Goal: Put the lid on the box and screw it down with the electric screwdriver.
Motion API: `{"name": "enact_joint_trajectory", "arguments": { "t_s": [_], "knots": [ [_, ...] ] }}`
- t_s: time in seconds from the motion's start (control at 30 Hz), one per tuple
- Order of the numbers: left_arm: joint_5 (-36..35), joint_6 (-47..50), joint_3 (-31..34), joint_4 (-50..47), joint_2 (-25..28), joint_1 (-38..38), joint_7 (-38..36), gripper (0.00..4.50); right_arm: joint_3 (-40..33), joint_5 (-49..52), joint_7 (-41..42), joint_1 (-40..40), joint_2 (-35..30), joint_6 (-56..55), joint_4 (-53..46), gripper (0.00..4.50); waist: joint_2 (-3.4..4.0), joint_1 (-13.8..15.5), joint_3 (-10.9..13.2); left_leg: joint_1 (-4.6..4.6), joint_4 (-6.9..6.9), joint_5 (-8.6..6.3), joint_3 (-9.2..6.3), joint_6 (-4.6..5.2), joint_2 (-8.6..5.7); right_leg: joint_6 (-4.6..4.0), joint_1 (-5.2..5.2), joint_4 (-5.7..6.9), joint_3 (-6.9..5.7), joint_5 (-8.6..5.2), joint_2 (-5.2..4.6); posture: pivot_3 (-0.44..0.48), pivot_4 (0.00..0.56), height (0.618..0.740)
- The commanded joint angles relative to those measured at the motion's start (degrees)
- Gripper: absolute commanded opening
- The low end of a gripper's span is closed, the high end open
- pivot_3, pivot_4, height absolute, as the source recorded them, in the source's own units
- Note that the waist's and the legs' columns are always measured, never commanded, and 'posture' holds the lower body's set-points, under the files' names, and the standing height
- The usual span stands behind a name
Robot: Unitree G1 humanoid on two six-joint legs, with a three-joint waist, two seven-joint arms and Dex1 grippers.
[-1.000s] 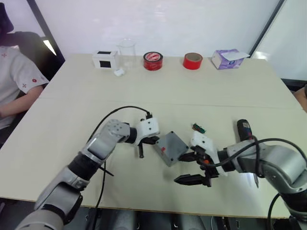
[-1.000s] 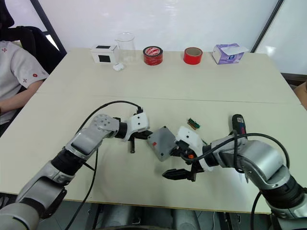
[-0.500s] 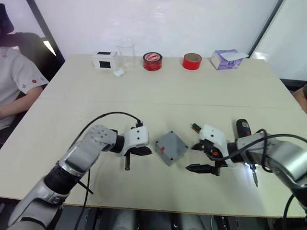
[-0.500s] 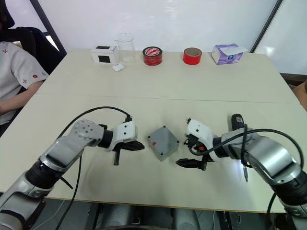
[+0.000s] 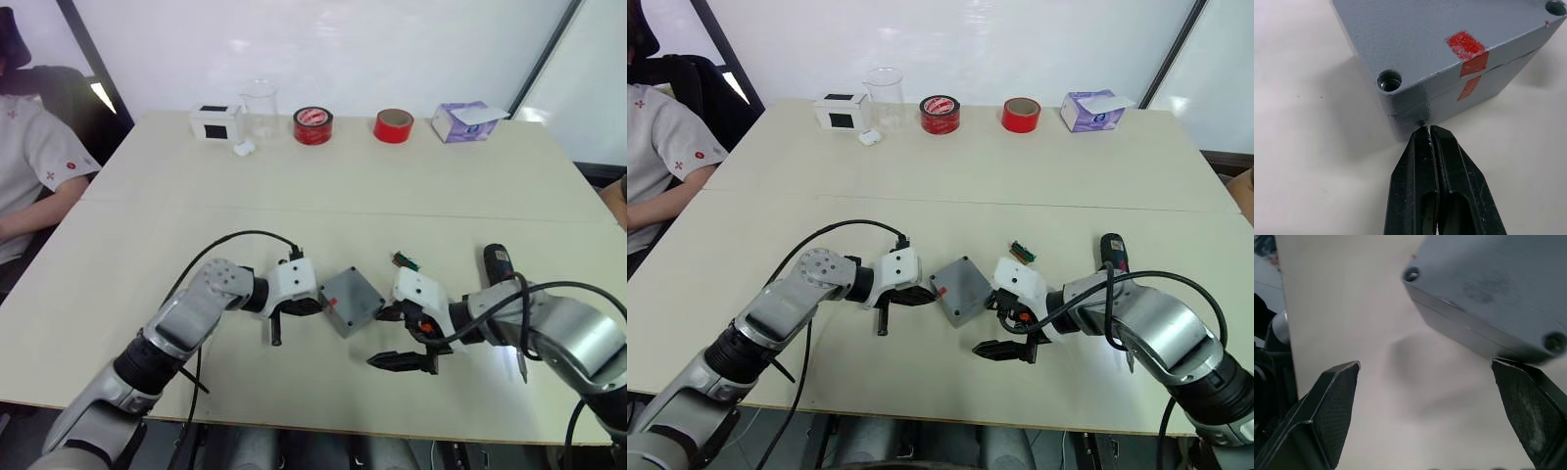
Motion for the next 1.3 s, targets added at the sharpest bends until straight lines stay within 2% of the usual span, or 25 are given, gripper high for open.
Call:
{"name": "enact_joint_trajectory", "arguments": {
  "t_s": [0.03, 0.17, 0.4, 0.67, 1.3],
  "knots": [
    [0.63, -1.67, -0.31, -0.41, 0.17, -1.43, -0.45, 0.0, -1.65, -2.7, -0.06, 0.34, -2.97, -1.86, 1.0, 4.46, 0.0, 0.03, 0.0, 0.0, 0.0, 0.0, 0.0, 0.0, 0.0, 0.0, 0.0, 0.0, 0.0, 0.0, 0.0, 0.0, 0.15, 0.74],
    [0.81, -1.73, -0.69, -1.11, 0.96, -1.1, -1.64, 0.0, -0.48, -7.17, 0.49, -0.33, -5.22, -6.19, 4.77, 4.46, 0.0, -0.07, 0.0, 0.01, 0.01, 0.0, 0.03, 0.0, 0.0, 0.0, 0.0, 0.0, 0.0, 0.0, 0.0, 0.0, 0.15, 0.74],
    [0.82, -1.16, -0.24, -1.28, 0.43, -1.05, -1.45, 0.0, 1.31, -8.78, 1.19, -2.76, -0.85, -8.81, 6.11, 4.46, 0.0, -0.15, 0.0, 0.01, 0.0, 0.0, 0.02, 0.0, 0.03, 0.0, -0.03, 0.04, 0.0, 0.0, 0.04, 0.0, 0.15, 0.74],
    [0.78, 0.03, 0.49, -0.17, -1.63, -2.24, 0.41, 0.0, 1.86, -5.24, 4.39, -3.17, 1.52, -6.31, 2.36, 4.46, -0.01, -0.02, 0.0, -0.01, 0.01, 0.0, 0.01, 0.0, 0.01, 0.0, -0.03, 0.05, 0.0, 0.0, 0.0, 0.0, 0.15, 0.74],
    [0.95, -0.09, 0.3, 0.91, -2.8, -2.89, 0.97, 0.0, 1.19, -5.41, 3.15, -2.54, 2.04, -3.78, 1.17, 4.46, -0.01, -0.03, 0.0, 0.0, 0.01, 0.0, 0.0, 0.0, 0.01, 0.0, -0.03, 0.06, 0.0, 0.0, 0.01, 0.0, 0.15, 0.74]
  ]
}}
